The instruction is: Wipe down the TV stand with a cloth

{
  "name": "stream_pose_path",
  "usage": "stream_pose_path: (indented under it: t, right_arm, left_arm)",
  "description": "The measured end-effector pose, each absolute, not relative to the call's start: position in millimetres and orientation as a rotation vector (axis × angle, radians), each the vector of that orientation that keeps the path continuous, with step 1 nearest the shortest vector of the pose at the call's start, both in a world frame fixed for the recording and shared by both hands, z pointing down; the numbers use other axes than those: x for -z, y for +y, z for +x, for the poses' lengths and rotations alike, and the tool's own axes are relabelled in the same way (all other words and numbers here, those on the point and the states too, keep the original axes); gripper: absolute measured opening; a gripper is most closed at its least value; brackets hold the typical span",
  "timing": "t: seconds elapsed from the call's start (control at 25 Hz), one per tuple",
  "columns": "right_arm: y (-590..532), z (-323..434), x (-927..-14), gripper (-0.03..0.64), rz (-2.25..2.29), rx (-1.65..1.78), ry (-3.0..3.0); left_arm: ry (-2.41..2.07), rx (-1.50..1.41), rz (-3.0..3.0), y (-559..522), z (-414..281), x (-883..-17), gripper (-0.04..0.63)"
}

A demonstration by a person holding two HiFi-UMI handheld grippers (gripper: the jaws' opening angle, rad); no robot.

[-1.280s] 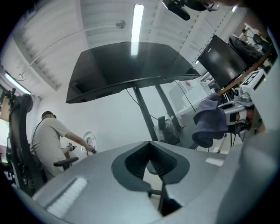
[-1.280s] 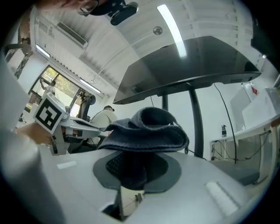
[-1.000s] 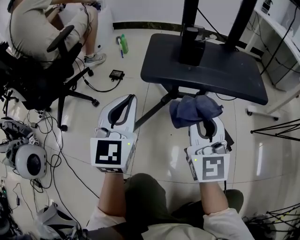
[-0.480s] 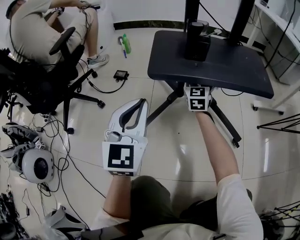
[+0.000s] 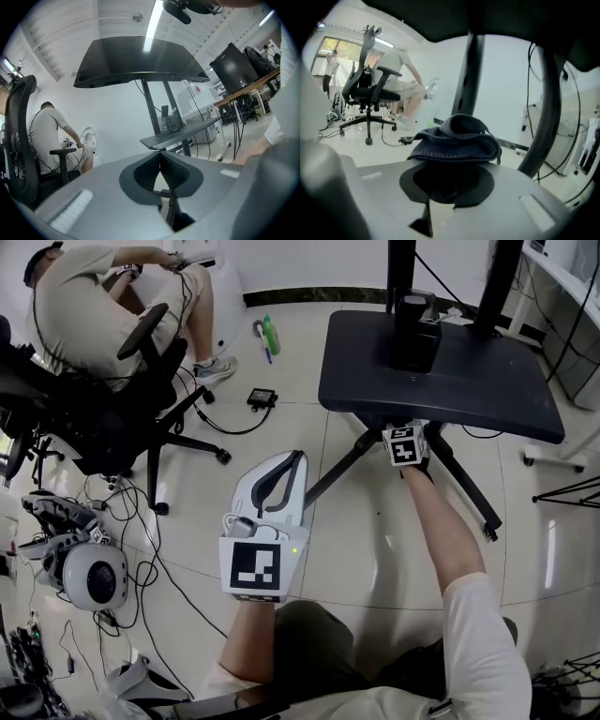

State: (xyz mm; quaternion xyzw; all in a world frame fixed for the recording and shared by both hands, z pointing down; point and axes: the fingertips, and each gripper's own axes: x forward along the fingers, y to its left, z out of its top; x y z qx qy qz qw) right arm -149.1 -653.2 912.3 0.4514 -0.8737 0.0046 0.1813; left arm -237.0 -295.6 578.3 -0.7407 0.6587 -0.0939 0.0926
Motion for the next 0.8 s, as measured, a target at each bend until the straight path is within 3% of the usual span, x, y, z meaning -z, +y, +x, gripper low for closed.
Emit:
stream_pose_path:
  t: [0.12, 0.32, 0.6, 0.8]
  right_arm:
    - [-657, -146, -1000, 0.061, 1.193, -0.063, -2.398]
    - [-644, -155, -1020, 0.061, 1.144, -0.048, -2.434]
    - [-425, -300, -1094, 0.061, 0.732, -0.108, -2.630]
    - [-349, -317, -1027, 0.061, 0.708, -0.026, -2.778]
  left_arm:
    - [1.947, 0.300, -2.183, -297, -227, -582, 0.107]
    - [1.949, 0.359, -2.140, -294, -221, -584, 0.107]
    - [1.919, 0.351, -2.125, -281, -201, -565, 0.107]
    - [1.921, 0.262, -2.122, -294, -219, -576, 0.107]
